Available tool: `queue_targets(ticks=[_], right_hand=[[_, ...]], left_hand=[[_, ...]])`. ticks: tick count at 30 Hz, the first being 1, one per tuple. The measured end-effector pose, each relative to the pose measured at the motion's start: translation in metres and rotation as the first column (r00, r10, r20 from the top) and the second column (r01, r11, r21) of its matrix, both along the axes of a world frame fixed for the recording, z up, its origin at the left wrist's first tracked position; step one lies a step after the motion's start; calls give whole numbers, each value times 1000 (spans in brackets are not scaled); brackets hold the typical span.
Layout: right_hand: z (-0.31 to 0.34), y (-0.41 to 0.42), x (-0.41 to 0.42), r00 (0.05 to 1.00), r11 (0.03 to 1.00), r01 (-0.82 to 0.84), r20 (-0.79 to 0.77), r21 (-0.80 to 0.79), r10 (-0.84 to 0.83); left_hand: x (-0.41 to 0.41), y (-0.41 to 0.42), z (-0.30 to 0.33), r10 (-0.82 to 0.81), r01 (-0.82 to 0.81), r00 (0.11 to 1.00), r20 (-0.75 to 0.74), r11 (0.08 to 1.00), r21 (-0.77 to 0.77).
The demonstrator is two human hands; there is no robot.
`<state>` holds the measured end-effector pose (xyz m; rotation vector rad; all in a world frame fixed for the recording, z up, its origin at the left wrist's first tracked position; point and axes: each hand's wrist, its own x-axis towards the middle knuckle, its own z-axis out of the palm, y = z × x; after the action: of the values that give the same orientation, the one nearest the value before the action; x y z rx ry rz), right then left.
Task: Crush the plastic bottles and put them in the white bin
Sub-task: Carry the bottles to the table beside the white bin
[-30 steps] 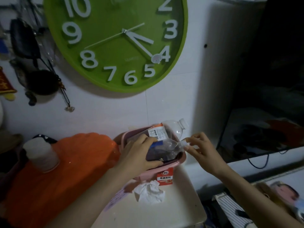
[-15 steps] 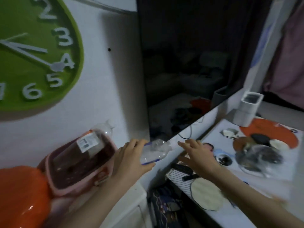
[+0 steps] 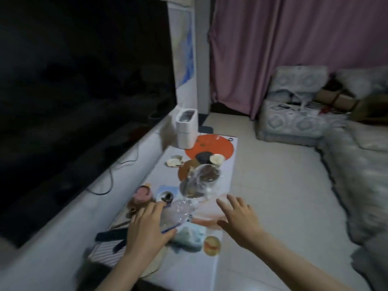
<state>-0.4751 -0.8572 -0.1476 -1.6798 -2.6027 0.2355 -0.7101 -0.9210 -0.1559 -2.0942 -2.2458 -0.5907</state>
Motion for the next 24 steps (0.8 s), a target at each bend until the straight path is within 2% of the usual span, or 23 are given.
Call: queue_targets(ticks=[4, 9, 14, 20, 24], right_hand=[[-3, 47, 100, 993, 993, 113, 22, -33, -113], [-15, 108, 181, 980, 977, 201, 16, -75, -200], [-36, 187, 227, 975, 968, 223, 15, -112, -222], [-45, 333, 254, 979, 968, 204, 15, -145, -204], [-38, 431, 268, 986, 975, 164, 27, -149, -162]], left_hand=[[93, 64, -16, -25, 26, 992, 124, 1000, -1], [167, 138, -38, -14, 20, 963, 269, 1000, -20], [208, 231, -56, 43, -40, 968, 246, 999, -17], [251, 382, -67, 158, -163, 945, 287, 987, -6], [274, 476, -63, 147, -147, 938, 315, 989, -25]])
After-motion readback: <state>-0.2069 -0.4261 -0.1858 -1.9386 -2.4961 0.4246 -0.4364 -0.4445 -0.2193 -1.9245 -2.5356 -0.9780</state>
